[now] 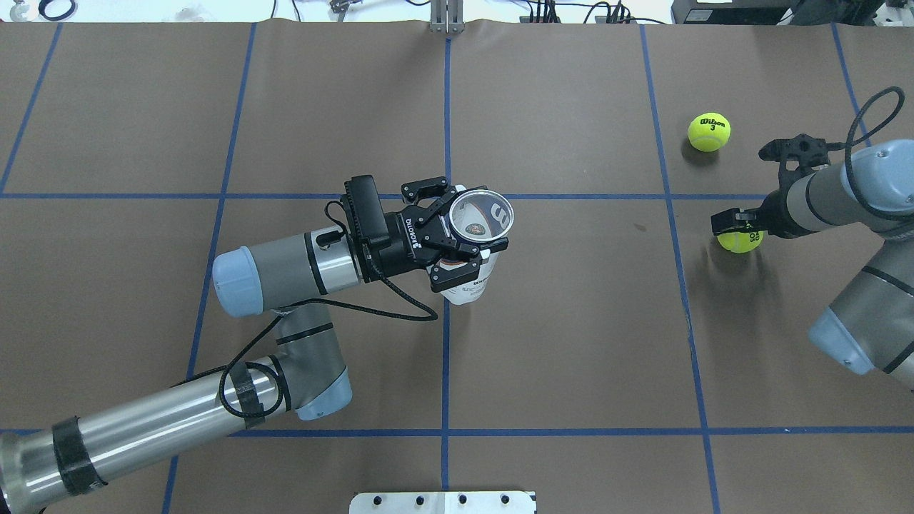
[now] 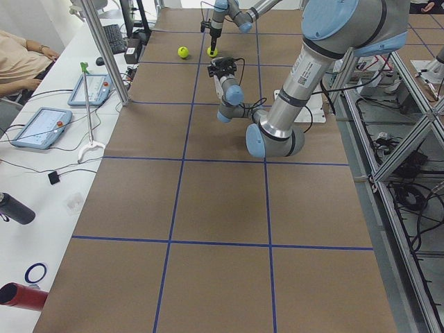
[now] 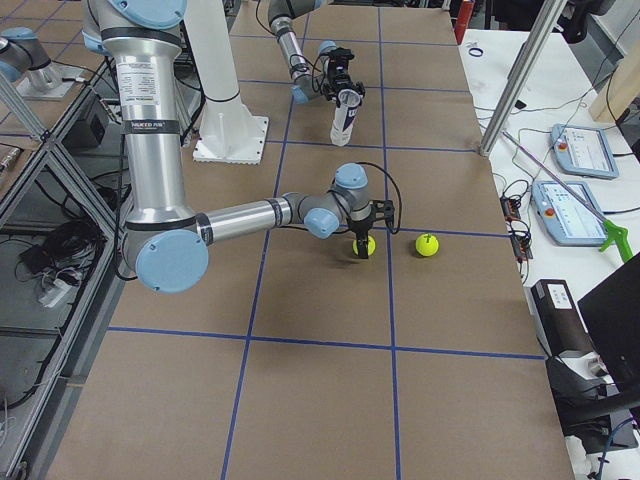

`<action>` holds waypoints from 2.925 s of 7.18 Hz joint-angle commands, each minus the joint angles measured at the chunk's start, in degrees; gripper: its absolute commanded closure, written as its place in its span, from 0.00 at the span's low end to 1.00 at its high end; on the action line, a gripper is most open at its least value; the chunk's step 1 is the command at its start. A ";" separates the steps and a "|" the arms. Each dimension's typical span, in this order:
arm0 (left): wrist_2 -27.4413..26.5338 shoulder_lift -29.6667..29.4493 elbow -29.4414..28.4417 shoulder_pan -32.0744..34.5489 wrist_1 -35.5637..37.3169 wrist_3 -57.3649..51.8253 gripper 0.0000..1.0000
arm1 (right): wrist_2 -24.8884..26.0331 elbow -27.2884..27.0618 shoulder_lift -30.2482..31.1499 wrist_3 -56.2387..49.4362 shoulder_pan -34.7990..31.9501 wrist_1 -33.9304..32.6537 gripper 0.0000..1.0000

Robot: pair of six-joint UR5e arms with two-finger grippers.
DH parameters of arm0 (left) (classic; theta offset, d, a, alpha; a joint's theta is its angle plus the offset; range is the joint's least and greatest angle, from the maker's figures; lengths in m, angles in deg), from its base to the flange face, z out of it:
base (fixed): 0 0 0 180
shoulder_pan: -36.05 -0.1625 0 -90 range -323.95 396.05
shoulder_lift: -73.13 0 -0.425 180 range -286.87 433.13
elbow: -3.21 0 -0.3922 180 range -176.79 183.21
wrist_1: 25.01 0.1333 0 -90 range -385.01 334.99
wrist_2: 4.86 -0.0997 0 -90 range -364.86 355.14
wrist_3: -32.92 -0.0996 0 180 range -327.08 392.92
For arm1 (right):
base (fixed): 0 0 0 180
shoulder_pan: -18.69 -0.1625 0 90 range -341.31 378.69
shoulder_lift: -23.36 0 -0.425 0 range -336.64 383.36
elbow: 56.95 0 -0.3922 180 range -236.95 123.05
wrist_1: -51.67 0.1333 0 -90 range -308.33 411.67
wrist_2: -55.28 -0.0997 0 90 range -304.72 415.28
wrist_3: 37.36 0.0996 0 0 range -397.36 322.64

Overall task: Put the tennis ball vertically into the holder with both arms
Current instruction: 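Lower the right gripper onto the nearer yellow tennis ball and grasp it, then lift the yellow ball with the right gripper and carry it toward the can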

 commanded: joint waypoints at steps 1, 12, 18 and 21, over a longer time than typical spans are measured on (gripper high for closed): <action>0.00 0.00 -0.01 -0.06 0.00 0.00 0.42 | 0.21 0.22 0.00 0.33 0.15 0.11 0.86; 0.09 0.44 -3.00 -1.56 -4.48 -0.61 0.41 | -15.59 -24.56 -20.65 10.26 -6.78 -33.37 1.00; 0.09 0.26 -5.19 -1.73 -5.98 -2.46 0.40 | -18.07 -24.74 -27.50 17.28 -7.14 -36.19 1.00; 0.09 0.26 -5.37 -1.73 -5.98 -2.46 0.38 | -18.07 -24.74 -29.87 17.56 -6.62 -38.55 0.92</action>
